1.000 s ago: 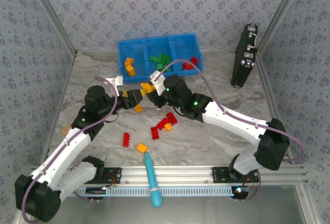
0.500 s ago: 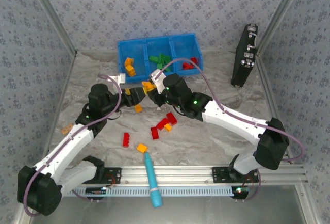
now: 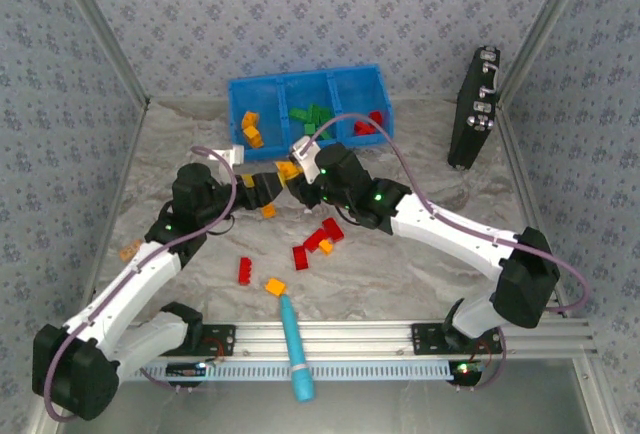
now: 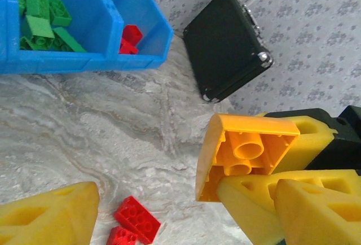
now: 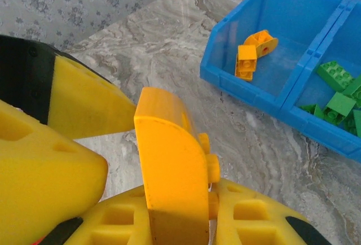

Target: Sort the legos into containers by color

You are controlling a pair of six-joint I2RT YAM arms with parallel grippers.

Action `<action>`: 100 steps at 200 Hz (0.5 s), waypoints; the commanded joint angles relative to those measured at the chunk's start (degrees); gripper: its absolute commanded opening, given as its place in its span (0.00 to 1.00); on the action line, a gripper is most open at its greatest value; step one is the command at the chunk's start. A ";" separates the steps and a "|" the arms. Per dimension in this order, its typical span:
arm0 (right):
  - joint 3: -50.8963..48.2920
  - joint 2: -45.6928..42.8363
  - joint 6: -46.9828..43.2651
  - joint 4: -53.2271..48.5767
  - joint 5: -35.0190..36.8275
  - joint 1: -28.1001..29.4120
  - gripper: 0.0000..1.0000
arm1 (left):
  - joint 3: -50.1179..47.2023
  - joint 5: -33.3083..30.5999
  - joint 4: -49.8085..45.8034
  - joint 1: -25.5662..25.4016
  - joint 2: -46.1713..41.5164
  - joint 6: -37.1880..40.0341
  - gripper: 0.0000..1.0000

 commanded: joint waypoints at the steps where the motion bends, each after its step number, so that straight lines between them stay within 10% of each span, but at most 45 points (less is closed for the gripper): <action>1: 1.88 0.80 1.36 0.96 -3.25 0.16 0.23 | 3.20 0.43 -4.36 -1.57 -1.49 4.17 0.82; 100: 2.57 0.45 2.85 -1.68 -2.51 -0.44 0.24 | 4.49 -1.49 -10.42 -1.46 -3.93 6.52 0.77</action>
